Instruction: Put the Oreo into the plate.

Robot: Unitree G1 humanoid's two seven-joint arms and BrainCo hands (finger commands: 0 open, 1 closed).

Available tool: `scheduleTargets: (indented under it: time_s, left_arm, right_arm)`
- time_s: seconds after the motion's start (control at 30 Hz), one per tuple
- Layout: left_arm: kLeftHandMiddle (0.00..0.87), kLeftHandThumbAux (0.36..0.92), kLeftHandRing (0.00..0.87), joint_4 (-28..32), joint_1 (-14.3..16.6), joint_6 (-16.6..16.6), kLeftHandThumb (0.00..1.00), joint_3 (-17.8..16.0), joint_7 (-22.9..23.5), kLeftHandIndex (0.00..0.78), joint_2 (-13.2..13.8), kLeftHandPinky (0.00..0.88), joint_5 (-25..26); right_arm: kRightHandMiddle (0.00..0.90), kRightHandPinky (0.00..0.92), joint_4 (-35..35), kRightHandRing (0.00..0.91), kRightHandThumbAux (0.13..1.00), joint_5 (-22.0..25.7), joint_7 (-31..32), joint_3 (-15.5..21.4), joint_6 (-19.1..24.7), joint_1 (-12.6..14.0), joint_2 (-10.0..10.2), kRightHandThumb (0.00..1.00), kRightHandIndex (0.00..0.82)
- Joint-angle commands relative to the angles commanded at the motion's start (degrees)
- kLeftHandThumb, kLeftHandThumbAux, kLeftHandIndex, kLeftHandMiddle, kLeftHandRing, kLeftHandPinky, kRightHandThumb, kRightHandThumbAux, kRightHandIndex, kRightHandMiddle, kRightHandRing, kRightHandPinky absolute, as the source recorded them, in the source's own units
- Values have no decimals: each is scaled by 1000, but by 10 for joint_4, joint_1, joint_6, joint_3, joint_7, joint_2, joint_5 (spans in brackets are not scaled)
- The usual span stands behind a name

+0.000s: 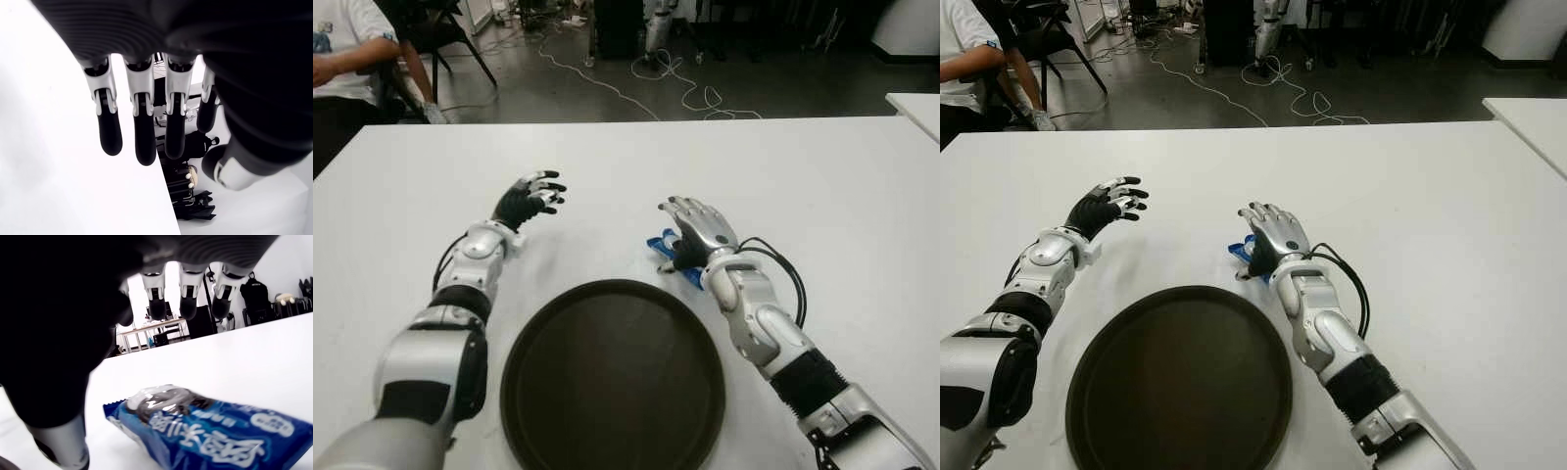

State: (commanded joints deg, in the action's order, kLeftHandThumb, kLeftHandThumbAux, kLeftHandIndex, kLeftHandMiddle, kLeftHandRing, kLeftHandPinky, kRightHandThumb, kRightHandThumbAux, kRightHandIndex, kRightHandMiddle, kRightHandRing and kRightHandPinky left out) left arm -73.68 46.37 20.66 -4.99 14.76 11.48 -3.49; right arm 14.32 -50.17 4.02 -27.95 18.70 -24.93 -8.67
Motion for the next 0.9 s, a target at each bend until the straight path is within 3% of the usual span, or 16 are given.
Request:
scheduleTargets:
  time_s: [0.9]
  left_arm:
    - [304, 649, 311, -2, 0, 2, 59, 0, 3, 205, 2, 340, -4]
  right_arm:
    - [17, 31, 5, 17, 806, 48, 14, 21, 1, -8, 8, 0, 10]
